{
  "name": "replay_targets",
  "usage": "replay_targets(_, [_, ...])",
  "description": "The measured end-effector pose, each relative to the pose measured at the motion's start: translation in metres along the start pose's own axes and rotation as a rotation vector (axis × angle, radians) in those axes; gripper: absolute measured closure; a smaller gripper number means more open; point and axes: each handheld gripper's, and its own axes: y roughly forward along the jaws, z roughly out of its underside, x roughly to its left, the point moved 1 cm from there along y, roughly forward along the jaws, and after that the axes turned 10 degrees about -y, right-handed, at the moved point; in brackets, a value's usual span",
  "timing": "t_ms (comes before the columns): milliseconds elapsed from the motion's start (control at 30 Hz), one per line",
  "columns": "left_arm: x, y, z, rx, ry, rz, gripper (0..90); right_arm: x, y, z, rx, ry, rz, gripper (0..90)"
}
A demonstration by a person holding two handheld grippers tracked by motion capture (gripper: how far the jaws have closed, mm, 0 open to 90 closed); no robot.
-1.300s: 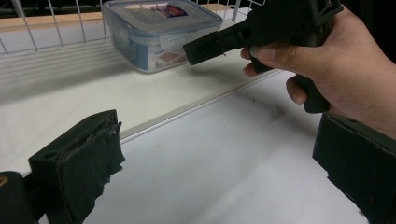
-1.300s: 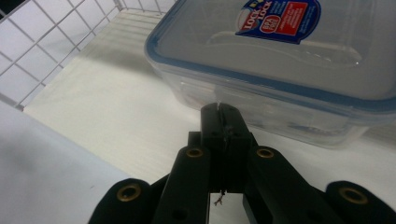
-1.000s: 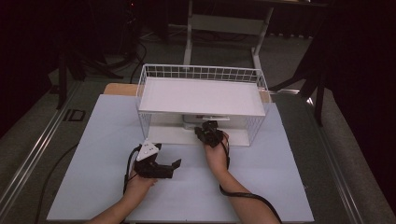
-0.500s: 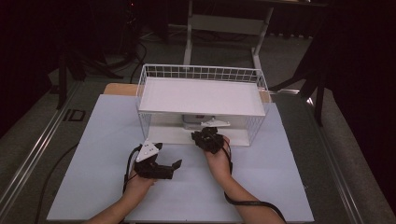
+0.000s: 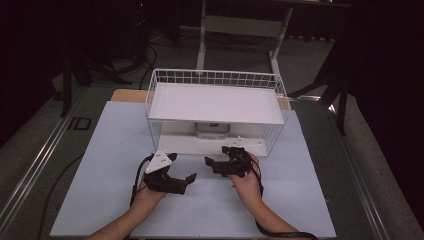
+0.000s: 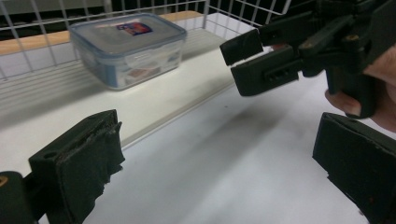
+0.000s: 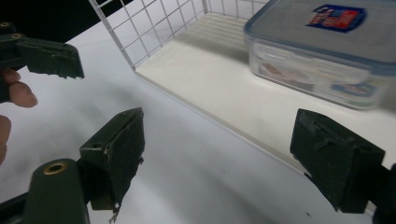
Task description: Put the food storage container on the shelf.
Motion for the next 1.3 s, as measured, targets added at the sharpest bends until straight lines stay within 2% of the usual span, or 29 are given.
replay_targets(100, [-0.001, -0.006, -0.001, -0.017, 0.018, 0.016, 2.2, 0.000, -0.007, 0.001, -0.013, -0.024, 0.011, 17.8])
replay_targets(167, [-0.001, -0.010, -0.002, -0.017, 0.029, 0.023, 2.2, 0.000, -0.012, 0.001, -0.027, -0.058, 0.002, 17.8])
replay_targets(233, [0.000, -0.014, -0.002, -0.018, 0.027, 0.025, 2.2, 0.002, -0.017, 0.001, -0.027, -0.079, -0.003, 18.2])
replay_targets(300, [0.002, -0.018, -0.001, -0.021, 0.018, 0.031, 2.2, 0.003, -0.022, 0.003, -0.028, -0.073, -0.025, 18.2])
replay_targets(367, [0.004, -0.022, 0.000, -0.019, 0.009, 0.033, 2.2, 0.004, -0.028, 0.005, -0.020, -0.086, -0.015, 18.0])
replay_targets(467, [0.006, -0.026, 0.003, -0.014, -0.003, 0.027, 2.2, 0.004, -0.036, 0.009, -0.020, -0.089, -0.016, 18.0])
replay_targets(567, [0.008, -0.029, 0.007, 0.001, -0.002, 0.018, 2.2, 0.003, -0.045, 0.014, -0.028, -0.067, -0.022, 18.0])
replay_targets(833, [0.010, -0.043, 0.014, 0.006, 0.000, 0.034, 2.2, 0.000, -0.068, 0.023, -0.044, -0.098, -0.005, 18.0])
replay_targets(1000, [0.013, -0.050, 0.019, 0.018, -0.003, 0.023, 2.2, -0.006, -0.082, 0.031, -0.045, -0.066, -0.005, 17.7])
replay_targets(1167, [0.016, -0.056, 0.023, 0.017, -0.008, 0.018, 2.2, -0.010, -0.092, 0.040, -0.030, -0.064, 0.009, 17.7])
replay_targets(1300, [0.020, -0.059, 0.025, 0.026, -0.009, 0.011, 2.2, -0.014, -0.102, 0.048, -0.025, -0.042, 0.014, 17.7])
